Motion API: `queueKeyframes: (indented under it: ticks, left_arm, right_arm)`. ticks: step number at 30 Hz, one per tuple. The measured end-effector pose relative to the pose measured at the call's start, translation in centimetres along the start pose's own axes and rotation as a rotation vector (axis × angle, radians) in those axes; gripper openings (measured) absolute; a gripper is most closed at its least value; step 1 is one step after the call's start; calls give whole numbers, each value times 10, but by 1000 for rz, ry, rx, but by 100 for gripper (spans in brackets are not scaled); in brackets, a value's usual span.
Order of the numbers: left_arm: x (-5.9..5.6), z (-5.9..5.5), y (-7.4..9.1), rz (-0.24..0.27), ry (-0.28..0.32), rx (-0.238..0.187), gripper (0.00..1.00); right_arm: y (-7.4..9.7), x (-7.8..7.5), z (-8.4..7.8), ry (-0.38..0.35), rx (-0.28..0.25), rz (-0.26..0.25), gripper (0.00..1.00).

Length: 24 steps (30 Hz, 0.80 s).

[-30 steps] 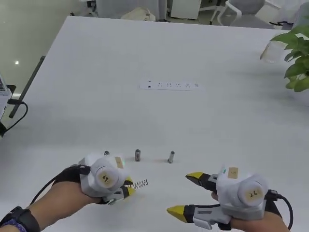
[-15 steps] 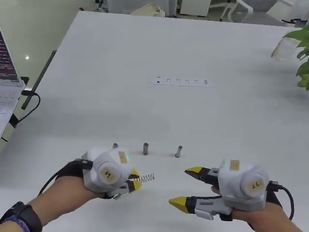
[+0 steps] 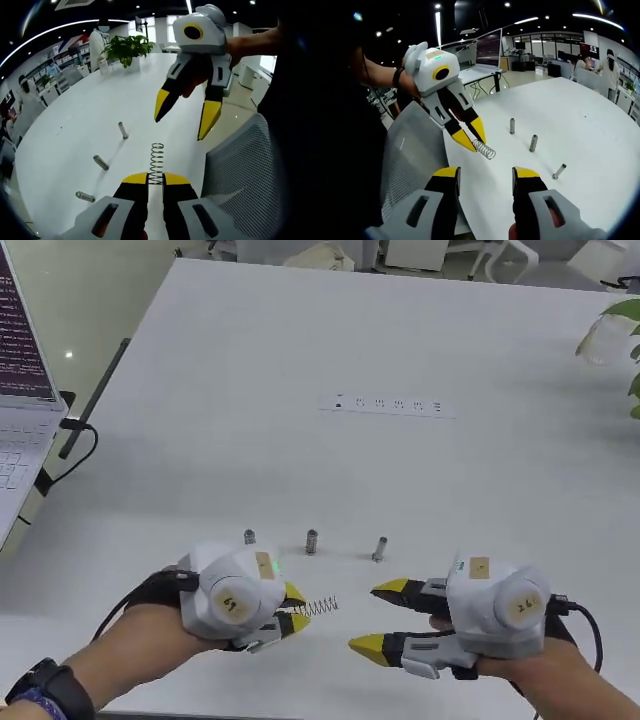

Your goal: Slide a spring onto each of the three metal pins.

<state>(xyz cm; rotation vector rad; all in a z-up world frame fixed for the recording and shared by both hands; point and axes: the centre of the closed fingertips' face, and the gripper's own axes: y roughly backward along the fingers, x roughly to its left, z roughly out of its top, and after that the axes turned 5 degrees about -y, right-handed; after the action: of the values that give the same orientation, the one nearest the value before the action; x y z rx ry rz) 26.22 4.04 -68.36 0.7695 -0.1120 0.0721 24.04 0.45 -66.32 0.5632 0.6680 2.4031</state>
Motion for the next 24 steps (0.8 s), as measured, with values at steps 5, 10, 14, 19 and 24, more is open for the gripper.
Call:
queueKeyframes:
  ticks: [5, 10, 14, 19, 24]
  left_arm:
    - [-5, 5, 0, -11, -25, -10, 2]
    - [-8, 12, 2, -17, -46, -23, 2]
    - [-10, 15, 4, -24, -67, -28, 2]
    - [-12, 20, 7, -35, -88, -39, 2]
    - [-14, 22, 7, -49, -110, -38, 2]
  right_arm:
    - [-6, 3, 4, 22, 5, 28, 37]
    - [-11, 7, 6, 51, 13, 71, 31]
    - [-13, 9, 7, 72, 20, 95, 27]
    - [-15, 10, 9, 87, 22, 120, 22]
    - [-16, 14, 13, 101, 16, 146, 12]
